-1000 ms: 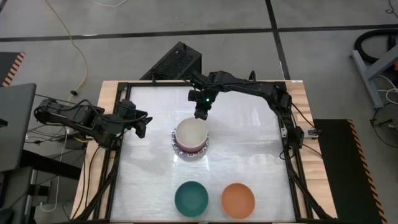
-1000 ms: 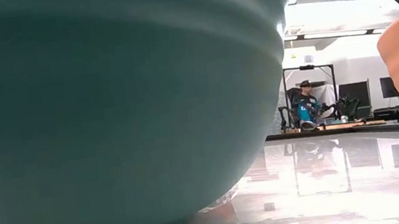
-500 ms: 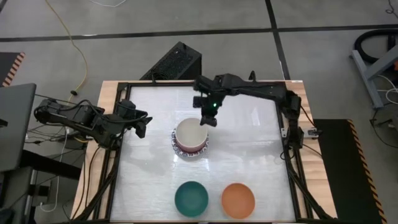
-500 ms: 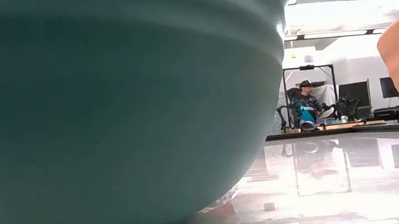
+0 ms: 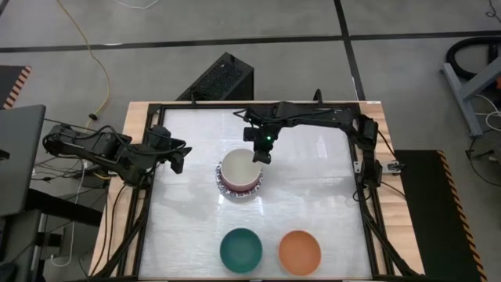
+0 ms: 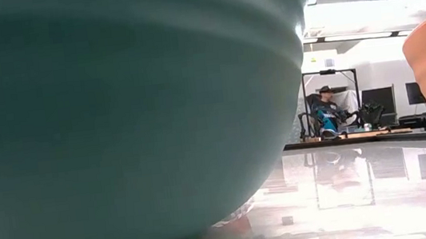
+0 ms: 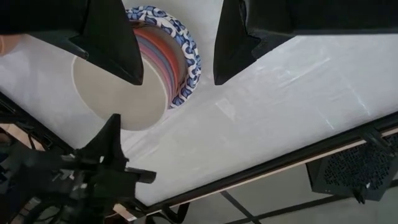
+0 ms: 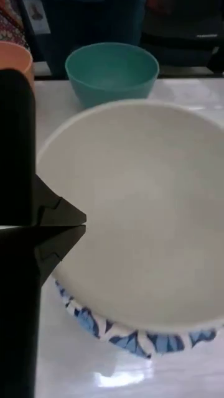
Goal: Nest bowls inside each other
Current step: Stack the white bowl on top of the pink bowl, then stack the orange bowl on top of the white bowl
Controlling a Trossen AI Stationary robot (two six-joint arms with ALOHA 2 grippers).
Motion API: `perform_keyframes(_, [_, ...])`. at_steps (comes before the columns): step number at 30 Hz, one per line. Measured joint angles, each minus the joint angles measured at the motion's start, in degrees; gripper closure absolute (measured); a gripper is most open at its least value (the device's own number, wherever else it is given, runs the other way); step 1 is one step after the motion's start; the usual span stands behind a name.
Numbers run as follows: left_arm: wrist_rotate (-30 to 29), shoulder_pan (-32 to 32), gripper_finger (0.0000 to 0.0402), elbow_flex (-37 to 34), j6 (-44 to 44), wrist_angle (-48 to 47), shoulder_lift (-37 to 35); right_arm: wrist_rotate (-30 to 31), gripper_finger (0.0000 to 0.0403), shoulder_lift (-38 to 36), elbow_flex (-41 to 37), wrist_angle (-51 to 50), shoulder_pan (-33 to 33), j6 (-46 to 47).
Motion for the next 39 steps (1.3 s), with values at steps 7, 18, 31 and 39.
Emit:
perform_keyframes(7, [0.0,0.0,0.0216,0.0,-0.1,0.0,0.0,0.1,0.0395,-3.5,0.0,0.4,0.0,1.9])
perform_keyframes(18, [-1.1,0.0,0.0216,0.0,0.9,0.2,0.0,15.2,0.0392,-19.1,0.1,-18.7,8.0,3.1])
perform_keyframes(31, [0.3,0.0,0.0216,0.0,-0.6,0.2,0.0,30.7,0.0343,-23.8,0.1,-34.1,25.9,28.3])
perform_keyframes(39, [1.5,0.0,0.0216,0.0,0.7,0.2,0.0,33.7,0.0237,-23.7,0.0,-34.6,37.8,42.1])
